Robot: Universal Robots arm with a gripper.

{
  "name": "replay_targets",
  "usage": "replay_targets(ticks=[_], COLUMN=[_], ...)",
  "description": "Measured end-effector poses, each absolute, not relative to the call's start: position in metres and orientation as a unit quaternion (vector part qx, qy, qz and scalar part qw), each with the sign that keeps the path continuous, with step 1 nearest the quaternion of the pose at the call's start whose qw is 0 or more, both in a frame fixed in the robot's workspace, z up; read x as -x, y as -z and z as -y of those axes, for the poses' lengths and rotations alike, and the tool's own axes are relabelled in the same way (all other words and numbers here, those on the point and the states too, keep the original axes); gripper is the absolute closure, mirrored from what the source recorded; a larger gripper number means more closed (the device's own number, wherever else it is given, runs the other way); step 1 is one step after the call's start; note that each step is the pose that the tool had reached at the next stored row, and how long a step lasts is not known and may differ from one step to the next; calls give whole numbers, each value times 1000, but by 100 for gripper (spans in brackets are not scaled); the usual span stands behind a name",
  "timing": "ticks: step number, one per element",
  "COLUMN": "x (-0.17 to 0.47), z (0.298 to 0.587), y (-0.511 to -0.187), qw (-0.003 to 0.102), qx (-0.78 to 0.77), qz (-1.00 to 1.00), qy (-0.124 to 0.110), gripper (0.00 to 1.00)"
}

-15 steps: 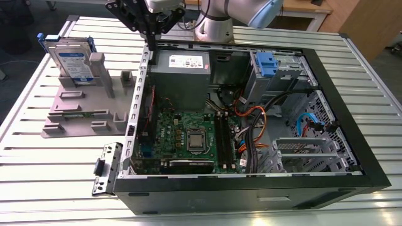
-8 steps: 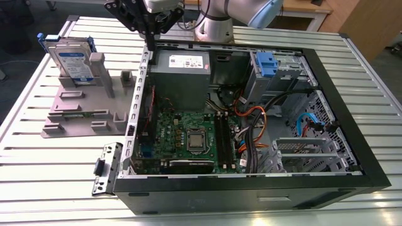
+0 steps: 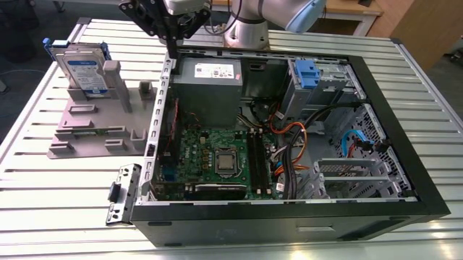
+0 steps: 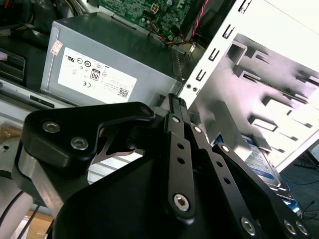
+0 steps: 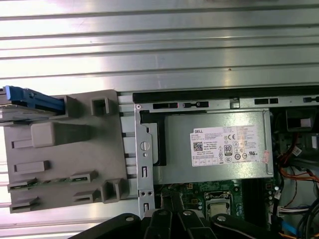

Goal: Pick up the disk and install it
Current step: 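Reach for the disk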

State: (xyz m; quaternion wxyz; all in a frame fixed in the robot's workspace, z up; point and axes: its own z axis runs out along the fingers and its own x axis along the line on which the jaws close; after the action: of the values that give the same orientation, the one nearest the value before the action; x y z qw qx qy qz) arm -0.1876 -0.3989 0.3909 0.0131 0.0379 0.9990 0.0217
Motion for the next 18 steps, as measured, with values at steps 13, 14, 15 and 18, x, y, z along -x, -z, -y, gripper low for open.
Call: replay_targets(ticks=[13,14,15,18], x=[191,191,192,193], z=[399,399,399,399], y=[-391,-391,-391,-391], qw=[13,13,13,13], qx=[-38,-38,-38,-38], qz=[-999,-999,-999,-999], qy=[-22,-22,-22,-22], gripper=[90,90,90,90])
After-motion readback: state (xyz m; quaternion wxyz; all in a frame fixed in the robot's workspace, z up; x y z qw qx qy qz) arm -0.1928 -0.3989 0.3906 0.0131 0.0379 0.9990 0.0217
